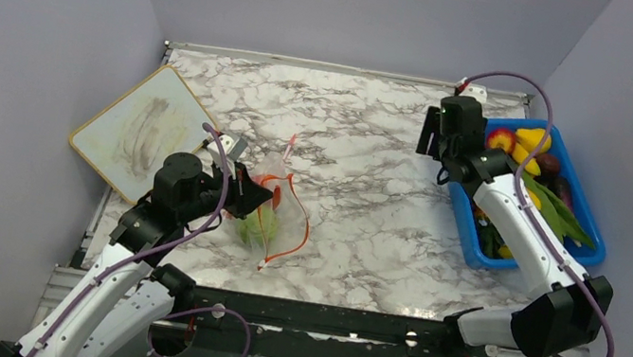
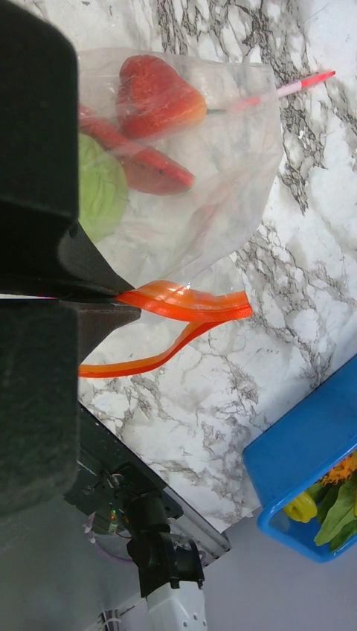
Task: Place the food in the zip-top bag and seal the zipper
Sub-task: Pick up the fake fruit from the bin.
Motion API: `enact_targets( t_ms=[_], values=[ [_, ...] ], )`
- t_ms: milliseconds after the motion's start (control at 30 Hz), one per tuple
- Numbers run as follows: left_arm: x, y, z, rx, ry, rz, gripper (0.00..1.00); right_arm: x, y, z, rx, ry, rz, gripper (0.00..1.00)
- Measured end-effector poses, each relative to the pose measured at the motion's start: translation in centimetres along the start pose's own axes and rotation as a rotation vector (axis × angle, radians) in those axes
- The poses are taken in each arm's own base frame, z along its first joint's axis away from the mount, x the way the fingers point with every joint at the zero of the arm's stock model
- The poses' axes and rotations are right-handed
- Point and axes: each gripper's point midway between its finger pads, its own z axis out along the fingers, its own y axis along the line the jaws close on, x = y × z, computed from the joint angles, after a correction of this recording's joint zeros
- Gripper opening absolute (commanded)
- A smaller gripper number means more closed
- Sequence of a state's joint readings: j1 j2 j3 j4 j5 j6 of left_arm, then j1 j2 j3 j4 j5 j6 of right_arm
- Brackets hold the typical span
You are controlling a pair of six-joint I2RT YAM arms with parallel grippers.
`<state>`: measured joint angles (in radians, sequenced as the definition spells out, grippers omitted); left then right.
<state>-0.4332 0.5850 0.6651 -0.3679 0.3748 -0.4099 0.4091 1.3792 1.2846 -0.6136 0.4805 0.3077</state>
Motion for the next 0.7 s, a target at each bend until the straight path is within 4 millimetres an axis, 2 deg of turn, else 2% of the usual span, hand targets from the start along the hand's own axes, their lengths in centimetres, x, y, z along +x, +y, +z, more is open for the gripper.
enact_targets(
  t_ms=[100, 367, 467, 700],
  values=[
    [0.0, -0.1, 0.0, 0.004, -0.001, 0.002, 0.00, 0.3, -3.2, 1.7, 0.088, 0.036, -0.009, 0.61],
    [-0.1, -0.1, -0.1, 0.006, -0.003, 0.004, 0.00, 1.3, -9.9, 4.9, 0.217, 0.116, 0.080, 0.65],
    [-0.1, -0.2, -0.1, 0.008, -0.005, 0.006, 0.00, 2.2, -11.0, 6.0, 0.238, 0.146, 0.134, 0.67],
    [-0.2, -0.3, -0.3, 0.011, -0.012, 0.015, 0.00, 4.4, -11.6, 7.7, 0.276, 0.199, 0.285, 0.74]
  ],
)
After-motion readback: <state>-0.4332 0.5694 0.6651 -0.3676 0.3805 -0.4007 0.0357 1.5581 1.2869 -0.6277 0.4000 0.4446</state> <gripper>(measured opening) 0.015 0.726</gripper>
